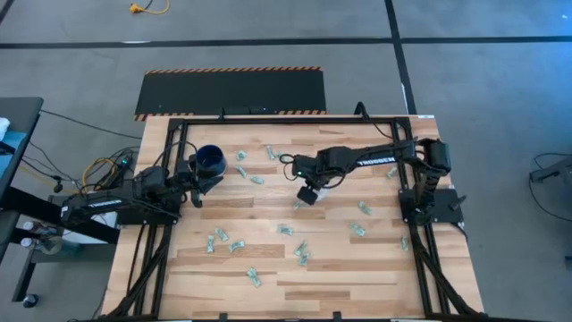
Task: Pick and place items into bin
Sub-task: Move the transparent bin to the center of the table
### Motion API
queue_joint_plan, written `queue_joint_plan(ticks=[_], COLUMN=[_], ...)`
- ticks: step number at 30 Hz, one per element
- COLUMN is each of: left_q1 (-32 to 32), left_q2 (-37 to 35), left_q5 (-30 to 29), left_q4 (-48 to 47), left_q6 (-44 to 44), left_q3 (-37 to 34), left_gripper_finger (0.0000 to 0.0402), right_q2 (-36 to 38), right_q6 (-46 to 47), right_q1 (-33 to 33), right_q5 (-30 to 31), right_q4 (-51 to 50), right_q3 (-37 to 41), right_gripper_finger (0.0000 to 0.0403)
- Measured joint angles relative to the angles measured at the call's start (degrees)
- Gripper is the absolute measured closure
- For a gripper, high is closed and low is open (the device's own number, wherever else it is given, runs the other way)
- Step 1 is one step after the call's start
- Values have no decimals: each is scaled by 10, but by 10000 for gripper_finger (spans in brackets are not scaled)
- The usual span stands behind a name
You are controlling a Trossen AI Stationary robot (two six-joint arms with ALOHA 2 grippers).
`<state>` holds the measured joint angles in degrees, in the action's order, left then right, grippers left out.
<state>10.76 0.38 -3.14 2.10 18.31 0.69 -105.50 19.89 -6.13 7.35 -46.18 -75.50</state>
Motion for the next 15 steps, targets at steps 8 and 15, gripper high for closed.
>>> queue_joint_plan(ticks=[8,15], left_q1=[0,0], left_q2=[0,0], left_q5=[0,1], left_q4=[0,1], left_q6=[2,14], left_q3=[0,0], left_gripper_finger=[290,290], right_q2=[-44,-85], right_q6=[-7,-34], right_q1=[23,23], right_q5=[-27,-25], right_q4=[50,103], right_q3=[1,-23], right_gripper_finger=[403,403])
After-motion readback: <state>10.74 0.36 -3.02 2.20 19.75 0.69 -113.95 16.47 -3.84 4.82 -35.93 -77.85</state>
